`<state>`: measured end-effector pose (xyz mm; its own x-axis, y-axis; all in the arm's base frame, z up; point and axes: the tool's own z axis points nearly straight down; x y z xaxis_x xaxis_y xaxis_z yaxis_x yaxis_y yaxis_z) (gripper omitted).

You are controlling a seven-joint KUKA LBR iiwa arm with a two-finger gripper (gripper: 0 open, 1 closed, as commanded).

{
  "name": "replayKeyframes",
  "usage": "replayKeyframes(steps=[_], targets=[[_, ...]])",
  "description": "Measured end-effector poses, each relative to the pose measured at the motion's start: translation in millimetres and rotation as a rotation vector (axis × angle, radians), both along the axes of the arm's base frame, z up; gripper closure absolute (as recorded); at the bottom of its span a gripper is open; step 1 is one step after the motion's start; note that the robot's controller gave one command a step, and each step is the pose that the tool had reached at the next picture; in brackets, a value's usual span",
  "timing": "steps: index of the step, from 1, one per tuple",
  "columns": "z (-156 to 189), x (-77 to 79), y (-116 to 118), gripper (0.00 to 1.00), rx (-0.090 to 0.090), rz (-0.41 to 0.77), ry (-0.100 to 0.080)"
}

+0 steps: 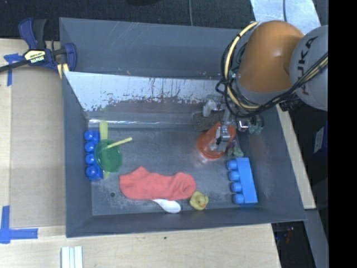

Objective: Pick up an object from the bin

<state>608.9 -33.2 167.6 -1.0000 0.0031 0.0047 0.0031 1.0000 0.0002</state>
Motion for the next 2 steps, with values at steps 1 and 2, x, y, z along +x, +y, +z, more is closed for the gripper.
replayKeyframes(steps=[1, 2], targets=[[5.1, 1.8, 0.0, 0.0, -0.001, 0.001, -0.009], [-43.4, -10.2, -10.2, 0.0, 0.0, -0.098, -0.012]])
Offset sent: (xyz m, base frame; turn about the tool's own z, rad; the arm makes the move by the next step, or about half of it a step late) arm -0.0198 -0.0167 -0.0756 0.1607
